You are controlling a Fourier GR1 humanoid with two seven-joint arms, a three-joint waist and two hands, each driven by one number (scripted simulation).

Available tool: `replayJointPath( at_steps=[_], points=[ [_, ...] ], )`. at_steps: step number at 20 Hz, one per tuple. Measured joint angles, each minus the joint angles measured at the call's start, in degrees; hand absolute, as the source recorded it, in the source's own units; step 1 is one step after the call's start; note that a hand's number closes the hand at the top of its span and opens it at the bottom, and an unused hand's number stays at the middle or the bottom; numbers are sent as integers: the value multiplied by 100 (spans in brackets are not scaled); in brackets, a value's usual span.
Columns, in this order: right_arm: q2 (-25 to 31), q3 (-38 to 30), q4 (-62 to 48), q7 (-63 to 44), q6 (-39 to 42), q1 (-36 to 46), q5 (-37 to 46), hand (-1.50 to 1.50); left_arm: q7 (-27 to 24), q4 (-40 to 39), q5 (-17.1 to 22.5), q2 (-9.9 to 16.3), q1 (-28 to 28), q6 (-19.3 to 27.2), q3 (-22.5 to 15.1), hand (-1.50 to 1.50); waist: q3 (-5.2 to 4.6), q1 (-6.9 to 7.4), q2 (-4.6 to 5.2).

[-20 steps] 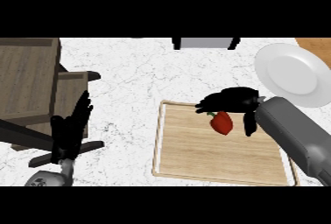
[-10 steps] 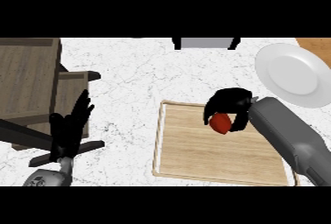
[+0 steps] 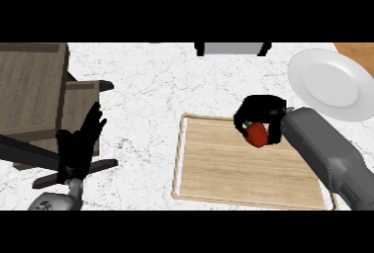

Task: Pick the bell pepper from the tray and place it in the plate

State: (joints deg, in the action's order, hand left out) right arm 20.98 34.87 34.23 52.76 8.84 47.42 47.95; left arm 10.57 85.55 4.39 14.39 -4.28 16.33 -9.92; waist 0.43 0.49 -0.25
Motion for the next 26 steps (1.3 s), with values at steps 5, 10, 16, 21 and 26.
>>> replayJointPath(
  at_steps=[5, 10, 16, 21, 26],
  points=[
    [210, -963, -525, -1070, -391, -112, -524, 150, 13, 74, 1, -13, 75, 16, 22, 0, 6, -63, 17],
    [388, -1831, -803, -2025, -1250, -148, -969, 150, 85, 105, -35, -32, 73, 38, 18, 0, 2, -66, 20],
    [771, -2607, -344, -2203, -1760, -227, -1518, 150, 7, 75, -96, -58, 138, 44, 55, 0, -3, -134, -29],
    [1037, -3155, 35, -2603, -2240, -235, -1815, 150, 121, 97, -117, -104, 113, 46, 69, 0, -8, -125, -30],
    [1295, -3511, 58, -3059, -2282, -184, -1926, 150, 48, 100, -215, -206, 130, 35, 18, 0, -6, -59, -14]
  ],
)
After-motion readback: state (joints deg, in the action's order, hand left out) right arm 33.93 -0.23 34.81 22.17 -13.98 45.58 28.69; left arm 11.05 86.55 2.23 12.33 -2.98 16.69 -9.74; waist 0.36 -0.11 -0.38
